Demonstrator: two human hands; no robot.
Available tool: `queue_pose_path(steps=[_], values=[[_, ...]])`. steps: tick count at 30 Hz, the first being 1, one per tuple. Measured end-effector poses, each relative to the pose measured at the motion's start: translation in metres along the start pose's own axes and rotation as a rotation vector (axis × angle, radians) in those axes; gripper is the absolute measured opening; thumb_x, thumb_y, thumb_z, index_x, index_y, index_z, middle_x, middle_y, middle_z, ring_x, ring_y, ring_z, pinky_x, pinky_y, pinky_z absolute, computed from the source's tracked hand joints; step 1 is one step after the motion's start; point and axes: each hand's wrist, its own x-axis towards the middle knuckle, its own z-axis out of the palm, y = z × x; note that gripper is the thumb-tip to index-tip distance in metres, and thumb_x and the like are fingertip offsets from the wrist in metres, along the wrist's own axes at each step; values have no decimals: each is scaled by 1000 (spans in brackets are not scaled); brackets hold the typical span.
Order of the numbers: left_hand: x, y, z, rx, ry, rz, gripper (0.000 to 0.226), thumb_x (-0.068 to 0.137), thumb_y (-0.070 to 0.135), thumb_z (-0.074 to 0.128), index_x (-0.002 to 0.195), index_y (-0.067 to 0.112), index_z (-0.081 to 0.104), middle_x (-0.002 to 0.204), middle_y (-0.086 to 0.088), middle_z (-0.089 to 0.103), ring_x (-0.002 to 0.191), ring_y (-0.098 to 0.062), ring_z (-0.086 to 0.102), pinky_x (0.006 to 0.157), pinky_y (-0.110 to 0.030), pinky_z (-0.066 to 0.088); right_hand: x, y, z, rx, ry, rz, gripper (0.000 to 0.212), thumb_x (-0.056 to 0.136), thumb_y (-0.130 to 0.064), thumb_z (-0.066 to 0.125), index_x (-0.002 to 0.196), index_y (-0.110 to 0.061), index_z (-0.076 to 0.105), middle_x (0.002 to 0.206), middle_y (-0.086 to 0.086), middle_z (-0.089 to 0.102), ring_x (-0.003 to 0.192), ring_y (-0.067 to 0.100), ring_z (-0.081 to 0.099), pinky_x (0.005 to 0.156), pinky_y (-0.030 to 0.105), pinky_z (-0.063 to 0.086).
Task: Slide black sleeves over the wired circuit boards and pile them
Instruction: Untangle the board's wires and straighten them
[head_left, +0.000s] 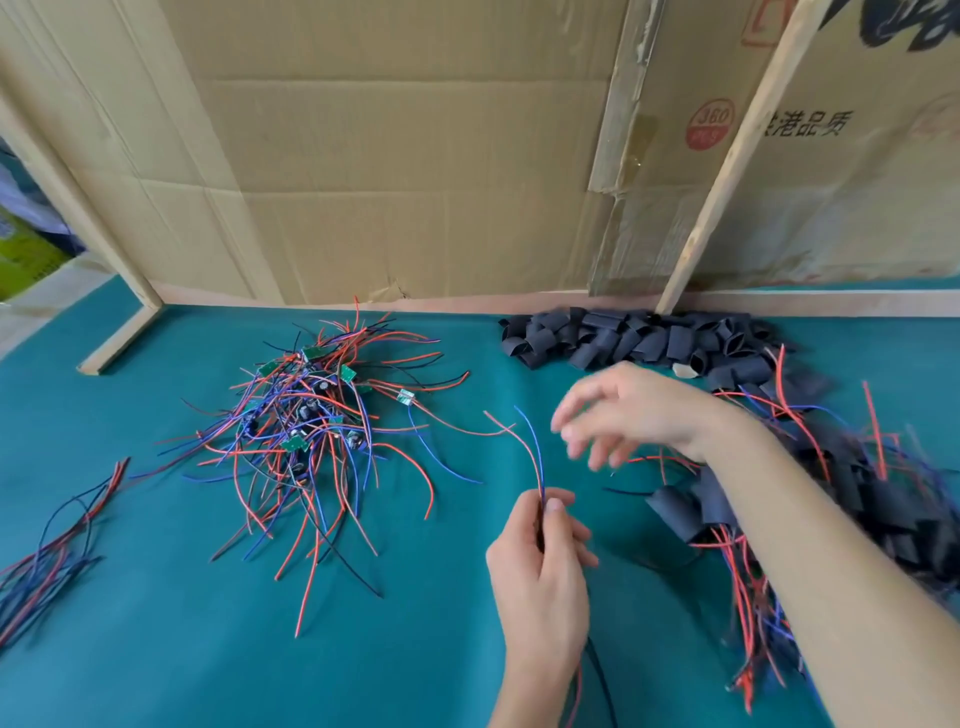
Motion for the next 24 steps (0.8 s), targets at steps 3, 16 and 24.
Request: queue_pose_path(steps=[3, 16, 24], values=[[-1, 4, 3, 3, 19, -26, 30, 106, 16, 48, 87, 26, 69, 63, 3, 63, 48, -12, 56, 49, -22, 41, 50, 12, -14, -1, 498, 66, 20, 90, -14, 72, 107, -24, 70, 98, 5, 71, 73, 23, 72, 51, 28, 54], [-2, 2, 3, 4, 30, 3, 34, 108, 22, 46, 85, 36, 68, 65, 6, 64, 49, -11, 54, 51, -22, 40, 53, 29, 5, 119, 863, 3, 10, 79, -24, 74, 71, -27, 79, 65, -6, 73, 69, 23, 73, 68, 47, 64], [1, -1, 4, 13, 110, 26, 32, 108, 19, 46, 106, 43, 67, 80, 10, 72, 61, -13, 66, 61, -25, 51, -42, 36, 87, 334, 495, -249, 21, 63, -22, 80, 79, -25, 67, 64, 2, 68, 57, 15, 56, 55, 37, 49]])
